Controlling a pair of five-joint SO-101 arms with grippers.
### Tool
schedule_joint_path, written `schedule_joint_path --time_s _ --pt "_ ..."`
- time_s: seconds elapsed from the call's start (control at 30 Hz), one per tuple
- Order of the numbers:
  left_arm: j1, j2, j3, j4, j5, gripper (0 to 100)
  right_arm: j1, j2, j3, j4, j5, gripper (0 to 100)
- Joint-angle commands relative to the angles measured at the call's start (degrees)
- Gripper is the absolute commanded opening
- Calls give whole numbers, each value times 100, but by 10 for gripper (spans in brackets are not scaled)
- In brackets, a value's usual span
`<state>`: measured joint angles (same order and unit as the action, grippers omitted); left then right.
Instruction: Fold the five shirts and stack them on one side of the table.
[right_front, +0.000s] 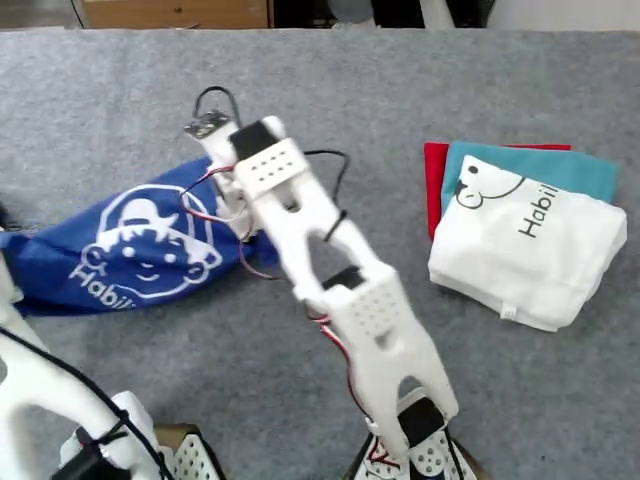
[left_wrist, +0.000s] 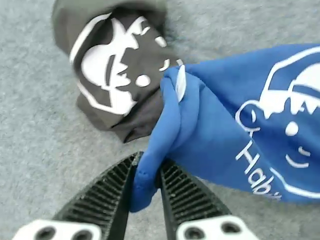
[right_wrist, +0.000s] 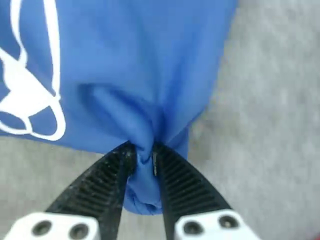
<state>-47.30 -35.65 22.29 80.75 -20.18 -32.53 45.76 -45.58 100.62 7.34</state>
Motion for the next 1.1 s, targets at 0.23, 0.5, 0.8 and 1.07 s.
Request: schedule_joint_path --time_s 0.23,0.5,0.8,1.07 --pt "971 1442 -1921 809 932 29 923 -5420 5130 62 1881 14" --pt "1622 2224 -4084 1046 1442 29 1011 -7591 4760 -369 1521 14" --pt "2598 3560 -6958 325 2198 29 1776 -7363 2862 -2154 527 14" --pt "2923 4985 -9051 -70 2505 29 1820 -7310 3055 -3974 334 14"
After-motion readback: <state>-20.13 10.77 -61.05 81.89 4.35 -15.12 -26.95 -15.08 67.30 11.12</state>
